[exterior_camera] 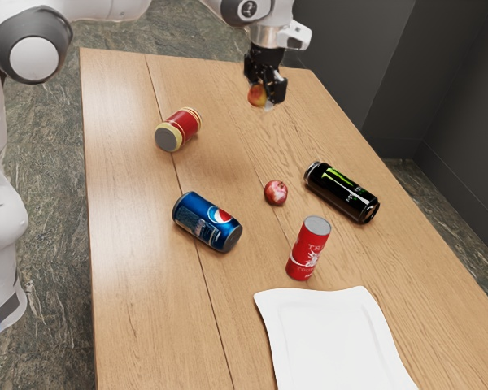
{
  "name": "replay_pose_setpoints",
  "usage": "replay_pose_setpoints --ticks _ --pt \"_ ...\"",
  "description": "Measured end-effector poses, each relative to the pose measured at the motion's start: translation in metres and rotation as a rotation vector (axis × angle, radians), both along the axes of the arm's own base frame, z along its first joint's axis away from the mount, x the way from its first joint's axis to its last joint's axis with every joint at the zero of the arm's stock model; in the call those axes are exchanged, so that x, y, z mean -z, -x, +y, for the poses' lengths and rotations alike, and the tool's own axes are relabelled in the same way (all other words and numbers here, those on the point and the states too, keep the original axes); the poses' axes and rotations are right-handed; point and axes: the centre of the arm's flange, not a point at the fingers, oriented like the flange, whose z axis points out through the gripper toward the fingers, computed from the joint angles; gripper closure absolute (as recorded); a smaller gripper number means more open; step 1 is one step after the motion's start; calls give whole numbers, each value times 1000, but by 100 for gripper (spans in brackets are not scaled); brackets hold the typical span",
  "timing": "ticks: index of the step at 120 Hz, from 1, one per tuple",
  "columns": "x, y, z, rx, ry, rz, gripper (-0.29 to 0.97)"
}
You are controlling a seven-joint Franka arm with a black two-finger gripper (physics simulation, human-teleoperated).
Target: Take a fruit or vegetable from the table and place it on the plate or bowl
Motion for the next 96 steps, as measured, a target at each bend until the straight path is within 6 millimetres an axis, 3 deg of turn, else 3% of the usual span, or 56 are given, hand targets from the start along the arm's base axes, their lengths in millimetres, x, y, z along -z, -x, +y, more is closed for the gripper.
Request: replay_pose_setpoints --ticks 13,18,23,28,32,37,40,43,49,61,72,96 --pt "-33 -10 -32 64 -5 -10 35" --pt "-38 -14 -58 111 -4 -4 35" --pt "-35 -24 -96 185 2 10 35" --pt "-33 -40 -162 314 7 14 35" --pt "-33 -43 -247 465 7 16 35" --pt "-37 -31 -351 650 3 7 36" --pt "-39 -22 -392 723 0 5 36" --pt "-38 -17 -415 765 -3 8 36" --pt "-31 -17 -431 796 -11 26 35" --pt "-16 -23 -435 805 -21 61 35" --pt "0 -25 -451 833 -19 90 35" --pt "18 -30 -464 855 -23 122 35"
